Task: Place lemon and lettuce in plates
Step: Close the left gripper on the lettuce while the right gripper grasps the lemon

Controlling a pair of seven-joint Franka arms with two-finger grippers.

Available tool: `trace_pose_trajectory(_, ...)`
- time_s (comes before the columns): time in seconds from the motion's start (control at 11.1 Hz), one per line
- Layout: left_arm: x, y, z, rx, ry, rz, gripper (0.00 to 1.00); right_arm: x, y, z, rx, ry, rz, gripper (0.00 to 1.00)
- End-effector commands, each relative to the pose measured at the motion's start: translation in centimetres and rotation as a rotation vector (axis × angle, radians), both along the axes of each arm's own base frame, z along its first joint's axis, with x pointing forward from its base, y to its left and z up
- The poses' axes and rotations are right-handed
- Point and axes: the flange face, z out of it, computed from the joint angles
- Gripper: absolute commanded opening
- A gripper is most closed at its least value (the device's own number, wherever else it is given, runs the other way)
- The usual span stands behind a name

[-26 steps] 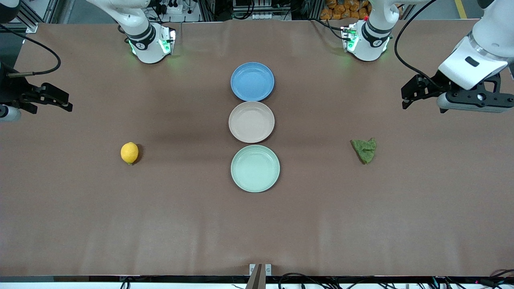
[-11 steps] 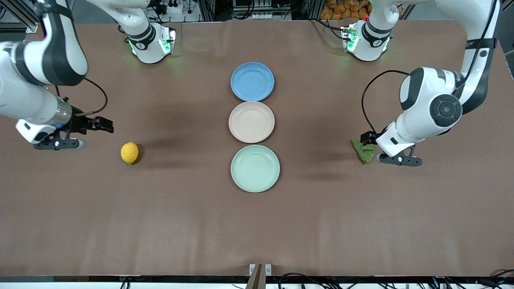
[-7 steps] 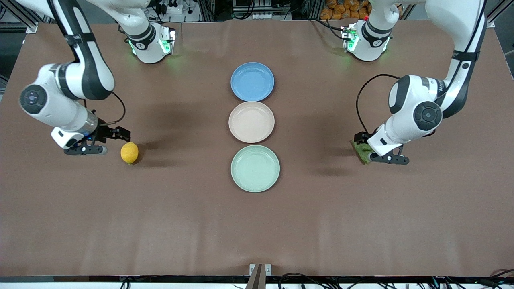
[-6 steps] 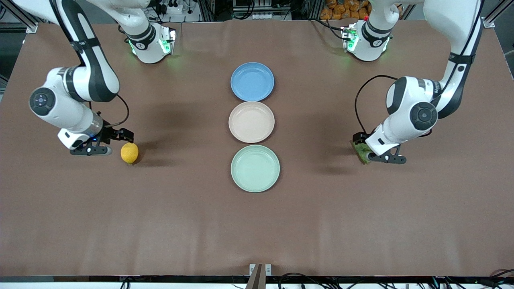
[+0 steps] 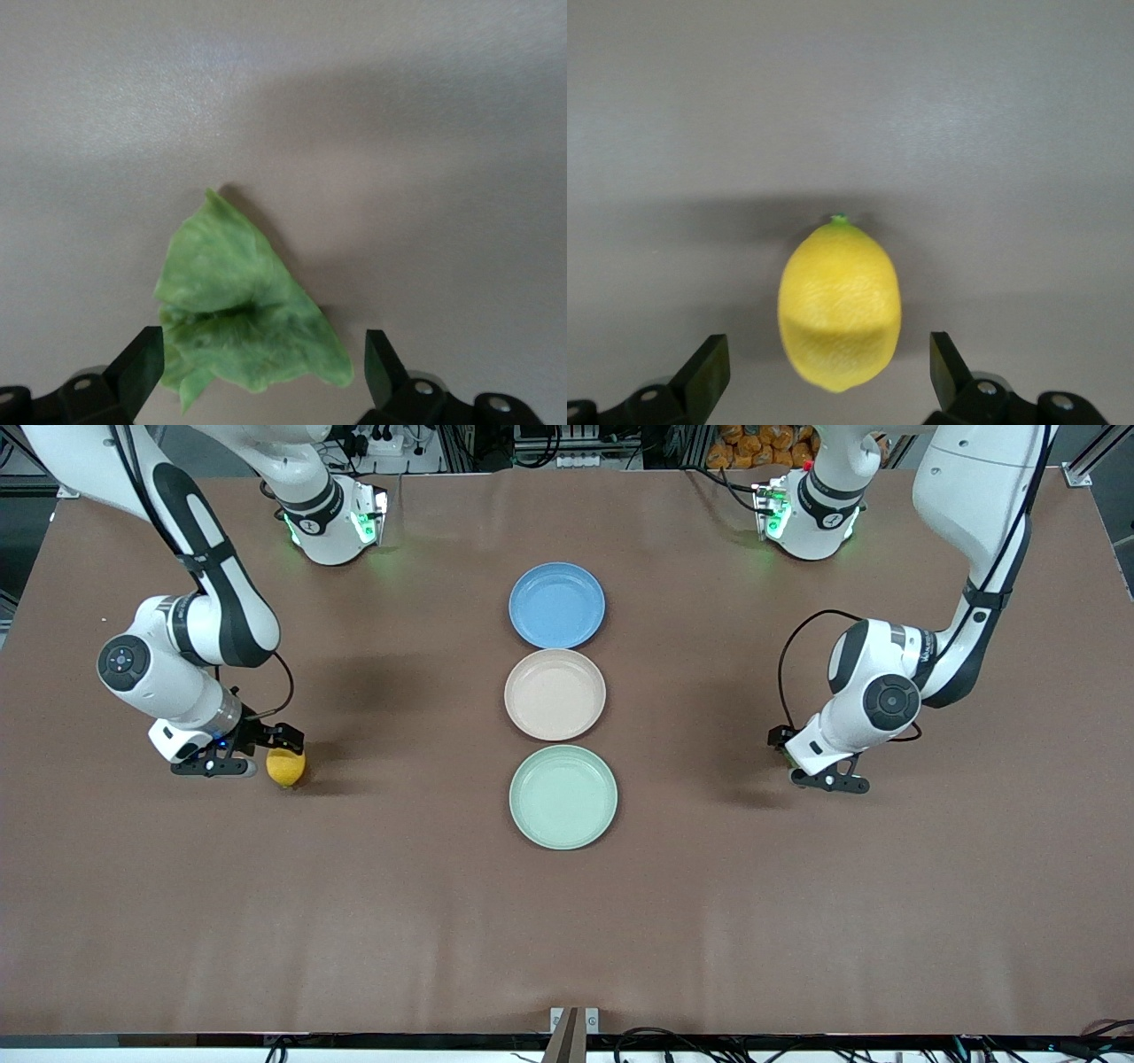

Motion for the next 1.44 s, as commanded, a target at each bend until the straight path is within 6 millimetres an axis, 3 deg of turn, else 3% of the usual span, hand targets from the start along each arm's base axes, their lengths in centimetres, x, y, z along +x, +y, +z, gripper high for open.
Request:
trace_pose_trajectory(0.0, 0.9, 0.4, -0.9, 0.018, -0.017, 0.013, 1.00, -0.1, -0.9, -2.5, -0.009, -0.010, -0.011, 1.00)
trace_pose_trajectory(0.36, 0.9, 0.4, -1.4, 0.017, -0.016, 0.014, 1.00, 0.0, 0.0, -4.5, -0.005, -0.026, -0.022, 0.96)
trace_pose_trajectory(0.45, 0.9, 0.4, -1.5, 0.020, -0.016, 0.038, 0.61, 0.1, 0.0, -4.9, -0.004, -0.026, -0.023, 0.91)
trace_pose_trajectory(0.54, 0.7, -0.3, -1.5, 0.036, -0.024, 0.137, 0.19, 0.1, 0.1, -5.0, -0.004, -0.029, -0.021, 0.78)
trace_pose_trajectory(0.63, 0.5, -1.6, -1.6, 0.066, -0.039, 0.182, 0.10, 0.1, 0.1, -5.1, -0.004, -0.029, -0.021, 0.61)
trace_pose_trajectory(0.72, 0.1, -2.7, -1.7, 0.100, -0.056, 0.198, 0.00, 0.1, 0.1, -5.1, -0.004, -0.029, -0.020, 0.33)
trace_pose_trajectory(0.81, 0.2, -2.8, -1.9, 0.104, -0.067, 0.204, 0.00, 0.1, 0.2, -5.1, -0.004, -0.028, -0.020, 0.13)
trace_pose_trajectory(0.9, 0.3, -2.6, -1.9, 0.100, -0.071, 0.205, 0.00, 0.1, 0.3, -4.9, -0.004, -0.028, -0.018, 0.01)
trace_pose_trajectory(1.17, 1.6, -3.3, -0.5, 0.085, -0.106, 0.225, 0.00, 0.4, 1.7, -2.8, -0.003, -0.019, -0.068, 0.00)
trace_pose_trajectory(1.35, 3.3, -4.6, 2.4, 0.055, -0.165, 0.275, 0.00, 0.3, 4.0, -0.9, -0.002, 0.011, -0.116, 0.00)
